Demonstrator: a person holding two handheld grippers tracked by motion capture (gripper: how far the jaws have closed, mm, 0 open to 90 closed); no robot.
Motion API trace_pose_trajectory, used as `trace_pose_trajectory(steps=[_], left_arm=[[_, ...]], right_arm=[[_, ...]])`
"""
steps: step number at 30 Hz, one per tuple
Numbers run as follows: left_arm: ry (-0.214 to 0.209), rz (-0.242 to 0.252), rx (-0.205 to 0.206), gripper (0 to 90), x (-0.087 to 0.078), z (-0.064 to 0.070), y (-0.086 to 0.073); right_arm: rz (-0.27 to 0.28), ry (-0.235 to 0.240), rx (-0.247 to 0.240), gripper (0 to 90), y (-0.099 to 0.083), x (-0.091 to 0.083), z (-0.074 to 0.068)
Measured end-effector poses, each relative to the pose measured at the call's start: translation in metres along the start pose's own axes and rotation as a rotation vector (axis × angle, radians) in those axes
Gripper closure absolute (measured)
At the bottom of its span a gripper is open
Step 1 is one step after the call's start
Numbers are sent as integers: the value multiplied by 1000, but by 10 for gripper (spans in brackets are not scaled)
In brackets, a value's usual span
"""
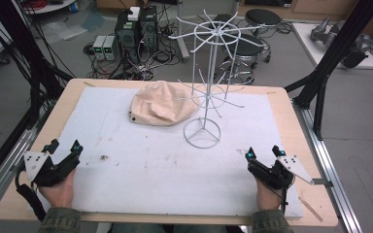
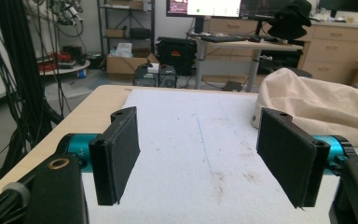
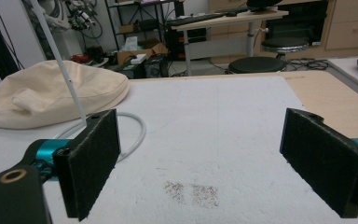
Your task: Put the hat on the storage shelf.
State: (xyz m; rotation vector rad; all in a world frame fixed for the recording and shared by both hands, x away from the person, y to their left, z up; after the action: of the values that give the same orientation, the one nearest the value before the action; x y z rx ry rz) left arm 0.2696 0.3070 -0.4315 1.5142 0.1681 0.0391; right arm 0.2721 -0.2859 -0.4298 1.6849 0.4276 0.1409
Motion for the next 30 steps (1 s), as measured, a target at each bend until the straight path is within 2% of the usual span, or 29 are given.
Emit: trace_pose_trajectory(steps=[3, 4, 5, 6, 8, 10, 13, 17, 20, 21, 22, 23, 26, 28, 30], left_arm=[[-13, -3, 5, 296, 1, 1, 3], [-36, -7, 14, 296, 2, 2, 6], [-36, -7, 14, 296, 2, 2, 6], [-45, -5, 23, 296, 2, 3, 7], [-58, 14, 40, 296, 2, 6, 13], [-62, 18, 40, 293, 2, 7, 15], [-84, 22, 44, 292, 4, 10, 25], [-137, -5, 64, 292, 11, 16, 44], [-186, -9, 64, 292, 20, 25, 68], [-186, -9, 64, 290, 20, 25, 68], [-200, -16, 70, 282, 27, 32, 78], [-200, -16, 70, 274, 27, 32, 78], [-198, -3, 101, 290, 34, 43, 89], [-214, 1, 115, 288, 40, 49, 94], [-233, 2, 110, 287, 45, 55, 97]], right_arm=[[-3, 1, 1, 111, 0, 0, 0], [-5, -1, 0, 112, 0, 0, 0], [-5, -1, 0, 112, 0, 0, 0], [-14, 4, 16, 112, -1, 1, 0], [-18, 10, 3, 112, -1, 1, -2], [-9, 10, -7, 112, -1, 0, -2], [-14, 7, -3, 112, -1, 1, -1], [-28, 11, -5, 112, -2, 3, -1], [-23, 7, -3, 112, -1, 2, -1], [-23, 7, -3, 112, -1, 2, -1], [-20, 4, -1, 112, -1, 2, 0], [-20, 4, -1, 112, -1, 2, 0], [-19, -2, -8, 112, -1, 2, 1], [-17, -2, -8, 112, -1, 2, 1], [-15, 2, -9, 112, -1, 2, 1]])
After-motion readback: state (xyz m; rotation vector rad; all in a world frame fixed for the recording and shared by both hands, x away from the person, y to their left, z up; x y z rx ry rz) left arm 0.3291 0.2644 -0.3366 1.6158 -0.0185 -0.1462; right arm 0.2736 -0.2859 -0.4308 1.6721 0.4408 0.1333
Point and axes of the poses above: each handheld gripper's, and its own axes: x roughly forward along the jaws, y roughly out of its top, z roughly to its right, the point moved 2 cm from there along x, roughly forward along the jaws, and after that the axes turned 11 degrees about y, right-handed, at the moved point
